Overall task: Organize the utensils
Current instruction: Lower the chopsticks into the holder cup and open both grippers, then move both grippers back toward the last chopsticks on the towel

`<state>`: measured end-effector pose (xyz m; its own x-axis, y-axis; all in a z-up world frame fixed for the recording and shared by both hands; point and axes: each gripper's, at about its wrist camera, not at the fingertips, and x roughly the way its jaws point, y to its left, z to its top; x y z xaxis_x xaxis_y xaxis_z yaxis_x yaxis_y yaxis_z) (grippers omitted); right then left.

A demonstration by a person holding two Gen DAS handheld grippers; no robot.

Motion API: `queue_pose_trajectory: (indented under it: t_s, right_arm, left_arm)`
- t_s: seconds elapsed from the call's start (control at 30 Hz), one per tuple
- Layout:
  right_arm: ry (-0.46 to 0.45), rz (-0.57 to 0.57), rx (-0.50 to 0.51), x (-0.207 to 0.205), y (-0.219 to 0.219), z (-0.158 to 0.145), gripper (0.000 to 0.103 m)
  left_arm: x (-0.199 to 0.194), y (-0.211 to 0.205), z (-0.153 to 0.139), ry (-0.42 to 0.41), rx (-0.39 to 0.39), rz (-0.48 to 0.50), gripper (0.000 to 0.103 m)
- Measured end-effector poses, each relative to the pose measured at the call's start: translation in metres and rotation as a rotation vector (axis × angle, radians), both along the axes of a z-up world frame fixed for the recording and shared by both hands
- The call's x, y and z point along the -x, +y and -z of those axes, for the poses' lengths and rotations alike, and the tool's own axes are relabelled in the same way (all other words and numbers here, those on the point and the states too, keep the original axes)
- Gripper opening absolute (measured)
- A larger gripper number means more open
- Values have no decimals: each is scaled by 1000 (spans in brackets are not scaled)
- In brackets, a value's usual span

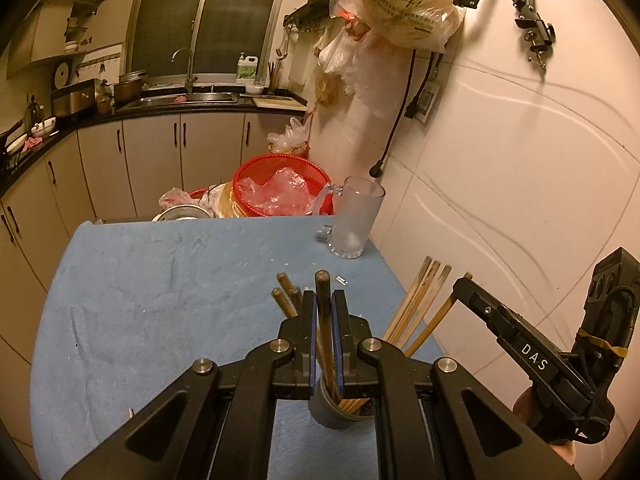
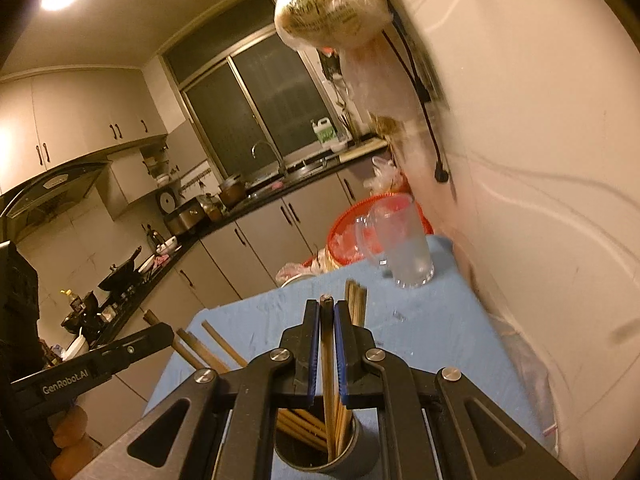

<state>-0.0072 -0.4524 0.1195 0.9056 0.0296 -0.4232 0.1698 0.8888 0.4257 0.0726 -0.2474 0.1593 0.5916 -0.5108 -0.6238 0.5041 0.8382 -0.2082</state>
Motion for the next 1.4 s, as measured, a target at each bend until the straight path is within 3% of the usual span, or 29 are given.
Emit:
queue_pose_trajectory:
  t_s: [0.2, 0.57, 0.7, 0.9, 1.17, 1.4]
  right_arm:
    - [25, 0, -24, 2, 1, 8, 9]
    - [-23, 22, -24, 32, 2, -13, 12]
    - [-44, 25, -34, 47, 5, -20, 14]
    - [-51, 12, -32, 65, 18, -21, 21]
    - [-11, -33, -28, 73, 42, -12, 21]
    - [49, -115, 1, 68, 79, 2, 24]
  left_arm:
    - [1, 3, 10, 9, -13, -11, 8]
    - [11, 11, 8, 8, -19, -22, 9]
    - [19, 17, 6, -11, -21, -37, 22]
    - [25, 32, 8, -10, -24, -60, 22]
    - [32, 74, 21, 16, -17, -121, 23]
    - [35, 137, 53, 85, -16, -216, 23]
